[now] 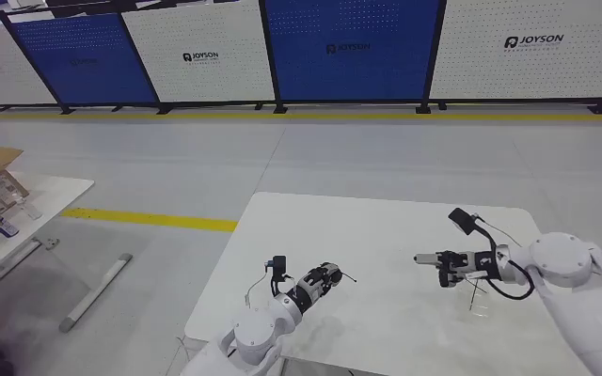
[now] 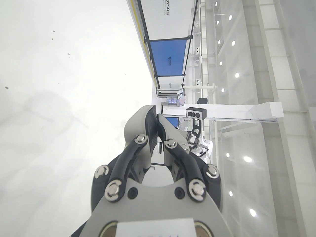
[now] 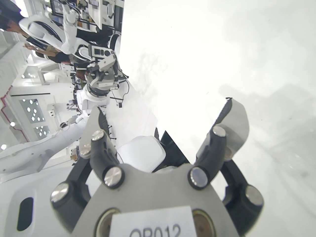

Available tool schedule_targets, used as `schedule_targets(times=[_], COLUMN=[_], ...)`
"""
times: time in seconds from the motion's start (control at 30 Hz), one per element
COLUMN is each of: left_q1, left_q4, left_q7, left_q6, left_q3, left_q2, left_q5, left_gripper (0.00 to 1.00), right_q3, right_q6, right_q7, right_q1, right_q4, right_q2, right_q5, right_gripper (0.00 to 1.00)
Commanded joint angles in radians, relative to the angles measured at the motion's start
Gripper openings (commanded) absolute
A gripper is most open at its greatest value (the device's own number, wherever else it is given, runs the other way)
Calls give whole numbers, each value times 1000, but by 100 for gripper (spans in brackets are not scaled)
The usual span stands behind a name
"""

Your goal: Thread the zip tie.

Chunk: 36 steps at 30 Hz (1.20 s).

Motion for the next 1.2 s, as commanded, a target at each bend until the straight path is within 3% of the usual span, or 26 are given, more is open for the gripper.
schedule_targets(times=[0.0, 0.13, 0.23, 0.33, 0.73, 0.87, 0.93, 1.0, 1.17], left_q1=[0, 0, 0, 0, 0, 0, 0, 0, 0], left_q4=[0, 0, 0, 0, 0, 0, 0, 0, 0], left_q7=[0, 0, 0, 0, 0, 0, 0, 0, 0], left_q6=[0, 0, 0, 0, 0, 0, 0, 0, 0], left_q3=[0, 0, 0, 0, 0, 0, 0, 0, 0], left_q2=[0, 0, 0, 0, 0, 0, 0, 0, 0], left_q5=[0, 0, 0, 0, 0, 0, 0, 0, 0], left_gripper=[0, 0, 0, 0, 0, 0, 0, 0, 0], right_q3=[39, 63, 52, 12, 6, 27, 9, -14, -81], right_q6=[45, 157, 178, 218, 207, 249, 293, 293, 293], right_q7=[-7, 36, 32, 25, -17, -39, -57, -34, -19], right_q1=[-12, -21, -21, 6, -1, -3, 3, 19, 84], right_q4=[-23, -65, -69, -18, -25, -43, -45, -37, 65], right_q2=[16, 38, 41, 34, 31, 40, 44, 37, 3], right_q5=[-52, -149, -195, -236, -244, -276, -371, -387, -399], right_gripper=[100, 100, 100, 100, 100, 100, 100, 100, 100])
